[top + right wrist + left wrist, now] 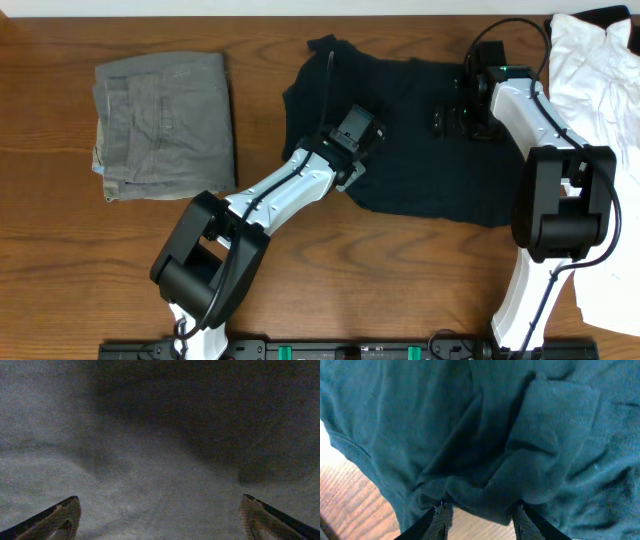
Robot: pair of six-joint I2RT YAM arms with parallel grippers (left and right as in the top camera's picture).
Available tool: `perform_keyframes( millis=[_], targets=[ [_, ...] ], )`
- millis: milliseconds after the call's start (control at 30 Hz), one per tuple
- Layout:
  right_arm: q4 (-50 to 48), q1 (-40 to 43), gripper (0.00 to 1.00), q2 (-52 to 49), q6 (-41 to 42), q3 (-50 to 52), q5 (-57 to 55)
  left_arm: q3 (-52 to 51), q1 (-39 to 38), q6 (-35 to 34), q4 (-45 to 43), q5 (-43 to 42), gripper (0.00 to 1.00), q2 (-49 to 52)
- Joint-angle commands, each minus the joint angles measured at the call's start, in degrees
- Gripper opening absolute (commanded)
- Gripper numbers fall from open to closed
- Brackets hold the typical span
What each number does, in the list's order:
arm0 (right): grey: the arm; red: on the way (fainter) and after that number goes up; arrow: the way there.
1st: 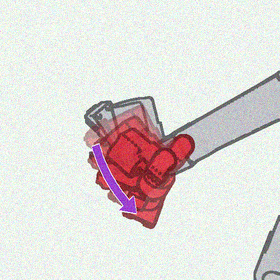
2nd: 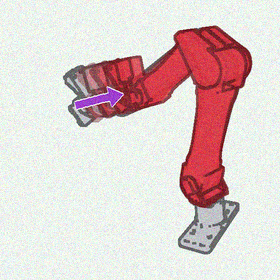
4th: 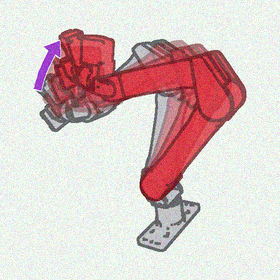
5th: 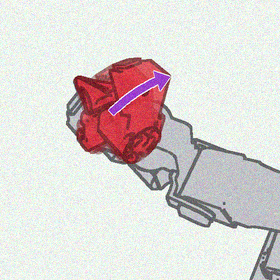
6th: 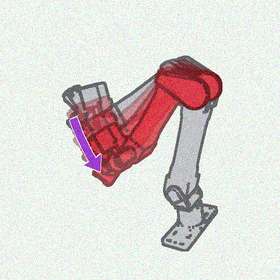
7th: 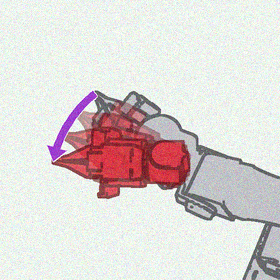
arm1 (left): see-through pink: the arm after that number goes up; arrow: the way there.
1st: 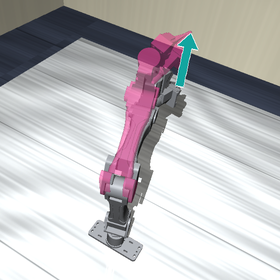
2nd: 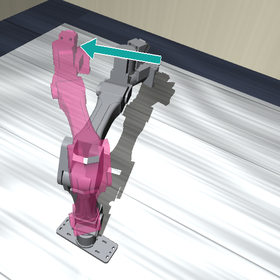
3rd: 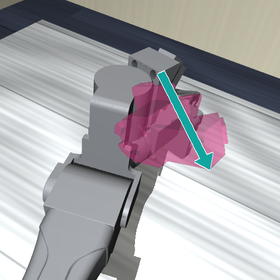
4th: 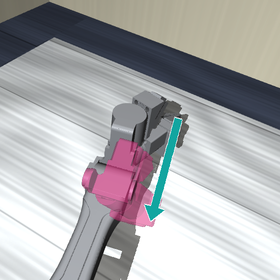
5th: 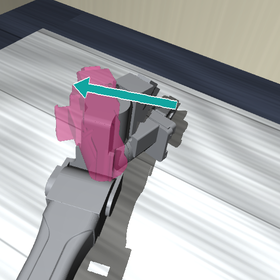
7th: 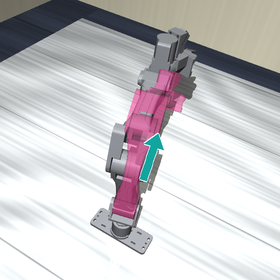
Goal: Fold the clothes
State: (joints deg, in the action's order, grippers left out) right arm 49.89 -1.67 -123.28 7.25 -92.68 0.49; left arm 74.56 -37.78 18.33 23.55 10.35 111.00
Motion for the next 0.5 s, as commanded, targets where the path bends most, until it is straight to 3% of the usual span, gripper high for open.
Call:
perform_keyframes(
  millis=[0,467],
  targets=[
    [0.0,0.3,0.99,0.2,0.9,-1.0,0.4,0.2,0.0,1.1,-0.6,0.4,0.43,0.3],
    [0.0,0.2,0.99,0.2,0.9,-1.0,0.4,0.3,0.1,1.1,-4.4,0.7,0.43,0.5]
  ],
)
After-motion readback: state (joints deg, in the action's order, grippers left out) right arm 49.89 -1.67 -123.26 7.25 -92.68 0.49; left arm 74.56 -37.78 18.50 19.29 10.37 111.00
